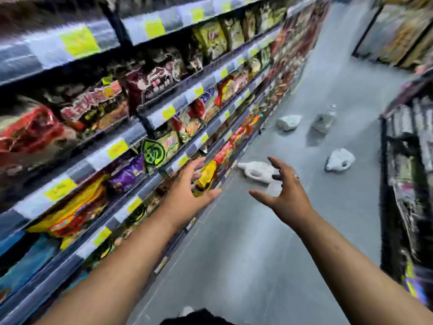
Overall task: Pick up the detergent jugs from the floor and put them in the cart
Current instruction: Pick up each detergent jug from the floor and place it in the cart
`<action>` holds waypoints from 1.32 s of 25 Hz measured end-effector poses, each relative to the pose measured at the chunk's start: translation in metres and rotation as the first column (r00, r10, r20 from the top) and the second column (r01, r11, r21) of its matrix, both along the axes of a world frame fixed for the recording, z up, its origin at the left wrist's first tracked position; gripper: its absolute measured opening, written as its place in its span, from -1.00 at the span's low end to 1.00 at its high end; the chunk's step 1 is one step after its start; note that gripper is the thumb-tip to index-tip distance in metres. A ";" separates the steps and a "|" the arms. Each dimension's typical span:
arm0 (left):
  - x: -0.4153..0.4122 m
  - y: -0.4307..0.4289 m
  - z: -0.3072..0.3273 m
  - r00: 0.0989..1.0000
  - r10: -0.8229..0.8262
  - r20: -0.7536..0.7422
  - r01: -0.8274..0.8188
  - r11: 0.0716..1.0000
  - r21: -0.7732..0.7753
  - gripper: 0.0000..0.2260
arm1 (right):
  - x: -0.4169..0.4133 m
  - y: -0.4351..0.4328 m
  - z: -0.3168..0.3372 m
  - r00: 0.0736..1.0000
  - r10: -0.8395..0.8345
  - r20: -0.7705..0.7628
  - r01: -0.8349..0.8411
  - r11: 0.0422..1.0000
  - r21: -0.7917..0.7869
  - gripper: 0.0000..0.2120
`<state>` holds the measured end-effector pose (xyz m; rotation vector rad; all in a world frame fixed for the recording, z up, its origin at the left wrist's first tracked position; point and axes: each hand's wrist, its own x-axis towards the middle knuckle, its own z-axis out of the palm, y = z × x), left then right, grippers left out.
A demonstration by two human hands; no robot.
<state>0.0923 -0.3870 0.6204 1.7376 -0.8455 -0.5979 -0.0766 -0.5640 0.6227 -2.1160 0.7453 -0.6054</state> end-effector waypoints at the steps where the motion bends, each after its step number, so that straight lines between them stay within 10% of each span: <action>1: 0.011 -0.024 0.000 0.999 -0.054 0.002 0.054 0.998 0.008 -0.35 | 0.001 -0.014 -0.002 0.998 -0.070 0.008 0.070 0.998 0.003 -0.24; 10: 0.041 -0.225 -0.018 0.970 -0.217 -0.108 0.224 0.973 0.053 -0.44 | -0.011 -0.161 -0.036 0.937 -0.348 -0.015 0.346 0.924 0.161 -0.24; 33: 0.187 -0.658 -0.104 0.961 0.005 -0.276 0.047 0.982 0.184 -0.31 | 0.159 -0.633 -0.086 0.978 -0.138 -0.155 0.172 0.957 0.235 -0.24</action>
